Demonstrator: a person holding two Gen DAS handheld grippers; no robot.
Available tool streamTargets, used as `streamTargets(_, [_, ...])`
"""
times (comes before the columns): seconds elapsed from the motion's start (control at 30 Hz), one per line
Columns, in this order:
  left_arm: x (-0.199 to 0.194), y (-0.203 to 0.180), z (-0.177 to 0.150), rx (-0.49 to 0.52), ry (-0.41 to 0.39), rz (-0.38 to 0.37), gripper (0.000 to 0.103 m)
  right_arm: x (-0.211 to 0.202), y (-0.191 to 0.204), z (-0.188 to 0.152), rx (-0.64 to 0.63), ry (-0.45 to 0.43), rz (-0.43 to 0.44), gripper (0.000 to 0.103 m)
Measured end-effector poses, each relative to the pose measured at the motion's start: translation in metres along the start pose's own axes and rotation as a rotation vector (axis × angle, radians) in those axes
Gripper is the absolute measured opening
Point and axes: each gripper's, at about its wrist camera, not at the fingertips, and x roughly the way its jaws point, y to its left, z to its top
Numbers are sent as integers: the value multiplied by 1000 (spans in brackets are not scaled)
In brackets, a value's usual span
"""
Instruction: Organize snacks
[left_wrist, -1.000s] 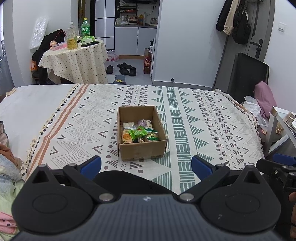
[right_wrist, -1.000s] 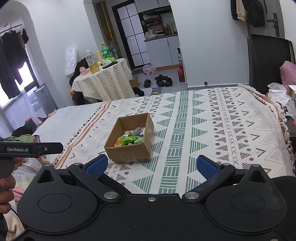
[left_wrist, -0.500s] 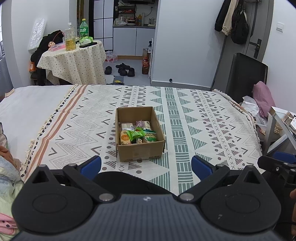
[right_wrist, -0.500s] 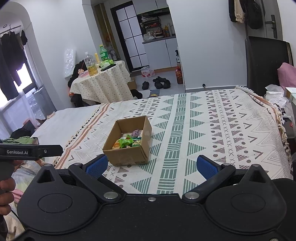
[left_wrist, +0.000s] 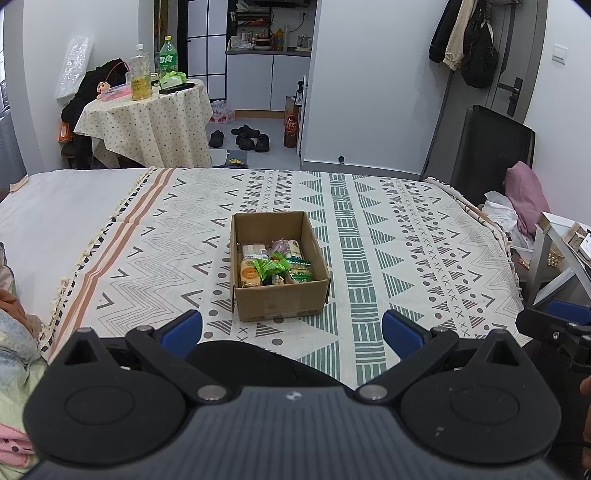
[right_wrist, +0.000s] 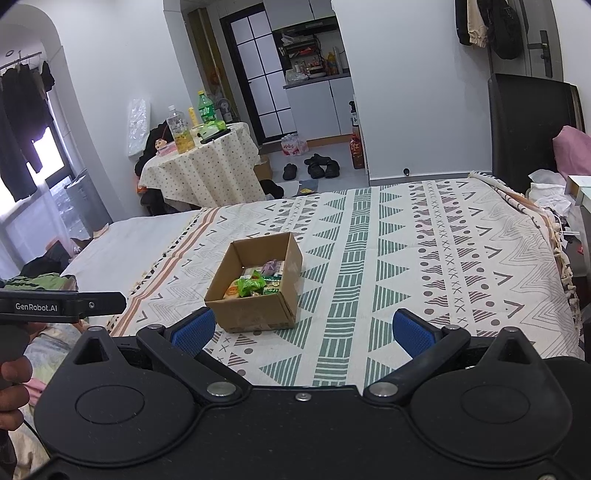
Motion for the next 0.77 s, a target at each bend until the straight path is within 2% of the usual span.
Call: streamTargets(0.77, [3,0,0,17,1,-7,103,0,-1,1,0,4,-1,103])
